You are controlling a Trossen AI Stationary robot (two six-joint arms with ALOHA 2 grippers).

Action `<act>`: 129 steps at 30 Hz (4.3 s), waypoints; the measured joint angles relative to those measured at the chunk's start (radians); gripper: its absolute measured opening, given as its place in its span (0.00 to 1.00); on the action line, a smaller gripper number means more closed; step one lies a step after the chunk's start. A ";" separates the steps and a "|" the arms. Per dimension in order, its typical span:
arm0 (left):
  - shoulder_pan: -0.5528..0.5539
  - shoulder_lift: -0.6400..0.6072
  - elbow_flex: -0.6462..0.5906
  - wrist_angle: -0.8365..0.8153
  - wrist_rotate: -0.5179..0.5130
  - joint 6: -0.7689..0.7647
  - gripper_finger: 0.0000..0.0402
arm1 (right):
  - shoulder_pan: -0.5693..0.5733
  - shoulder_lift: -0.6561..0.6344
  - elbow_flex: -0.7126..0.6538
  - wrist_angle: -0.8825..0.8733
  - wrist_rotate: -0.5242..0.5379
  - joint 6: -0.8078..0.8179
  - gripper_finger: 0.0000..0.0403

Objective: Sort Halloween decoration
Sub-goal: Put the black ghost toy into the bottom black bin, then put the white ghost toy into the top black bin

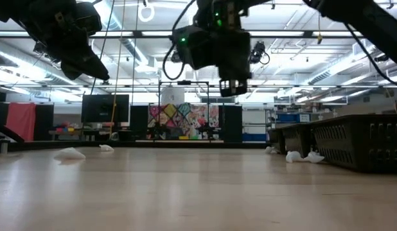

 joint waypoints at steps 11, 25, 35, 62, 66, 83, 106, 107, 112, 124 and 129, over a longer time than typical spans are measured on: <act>0.000 0.000 0.000 -0.003 0.001 -0.001 0.12 | 0.088 -0.208 -0.420 0.000 0.083 0.031 0.14; 0.000 0.000 0.000 0.032 -0.031 0.014 0.12 | 0.172 -0.267 -0.734 0.099 0.034 0.079 0.17; 0.000 0.000 0.000 0.033 -0.031 0.013 0.13 | 0.178 -0.267 -0.743 0.120 0.041 0.101 0.35; -0.160 0.210 0.000 0.050 0.049 -0.093 0.43 | 0.147 -0.266 -0.285 0.647 0.393 0.204 0.37; -0.270 0.182 0.000 0.072 -0.081 -0.153 0.41 | 0.169 -0.265 -0.329 0.874 0.418 0.252 0.37; -0.369 0.086 0.000 -0.029 -0.571 -0.492 0.36 | 0.185 -0.380 -0.331 0.962 0.751 0.293 0.37; 0.163 0.472 0.000 1.053 -0.341 0.015 0.39 | 0.070 -0.581 -0.492 0.928 0.438 0.012 0.37; 0.179 0.483 0.000 1.050 -0.312 0.019 0.39 | 0.075 -0.592 -0.517 0.963 0.442 0.011 0.37; 0.286 0.513 0.000 1.038 -0.099 0.007 0.39 | 0.084 -0.641 -0.651 1.139 0.521 0.094 0.37; 0.533 0.484 -0.143 1.086 0.251 0.054 0.39 | 0.017 -0.655 -0.772 1.284 0.621 0.218 0.37; 0.545 0.455 -0.376 1.363 0.175 -0.037 0.39 | 0.012 -0.655 -0.776 1.300 0.618 0.240 0.37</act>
